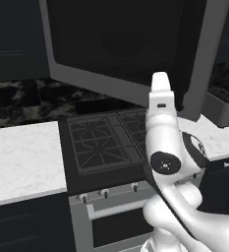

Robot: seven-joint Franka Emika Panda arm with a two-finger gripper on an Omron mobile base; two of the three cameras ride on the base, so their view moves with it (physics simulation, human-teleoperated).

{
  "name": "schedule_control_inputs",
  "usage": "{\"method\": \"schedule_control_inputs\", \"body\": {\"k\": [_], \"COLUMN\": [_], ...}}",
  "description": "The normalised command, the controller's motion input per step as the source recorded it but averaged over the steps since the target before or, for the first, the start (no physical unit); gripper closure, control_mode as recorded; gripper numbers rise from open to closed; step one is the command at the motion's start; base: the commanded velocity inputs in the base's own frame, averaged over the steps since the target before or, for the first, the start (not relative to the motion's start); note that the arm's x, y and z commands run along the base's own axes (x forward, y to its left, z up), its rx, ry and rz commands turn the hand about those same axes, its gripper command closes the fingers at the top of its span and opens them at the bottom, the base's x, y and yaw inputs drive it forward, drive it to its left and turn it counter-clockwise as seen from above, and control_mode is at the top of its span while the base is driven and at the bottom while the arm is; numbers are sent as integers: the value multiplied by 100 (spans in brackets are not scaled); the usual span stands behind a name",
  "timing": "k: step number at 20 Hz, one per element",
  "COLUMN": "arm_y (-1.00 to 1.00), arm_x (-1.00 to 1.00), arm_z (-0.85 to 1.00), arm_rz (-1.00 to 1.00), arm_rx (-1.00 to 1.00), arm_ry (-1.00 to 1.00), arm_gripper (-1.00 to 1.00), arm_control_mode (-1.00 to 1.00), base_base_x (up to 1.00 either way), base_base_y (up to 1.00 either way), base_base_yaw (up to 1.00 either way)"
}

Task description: Pick the eggplant from the sink and place it in the bowl. Then pick the bowl and place it in the microwave. Then close the microwave door and press the start button.

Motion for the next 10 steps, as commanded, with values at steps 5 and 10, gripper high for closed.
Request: {"method": "schedule_control_inputs", "body": {"k": [5, 10], "arm_y": [-76, -36], "arm_x": [100, 100], "arm_z": [0, 2], "arm_rz": [0, 0], "arm_rx": [6, 6], "arm_ry": [10, 16], "arm_gripper": [-100, -100], "arm_control_mode": [-100, -100], "base_base_x": [0, 0], "base_base_y": [0, 0], "base_base_yaw": [0, 0]}}
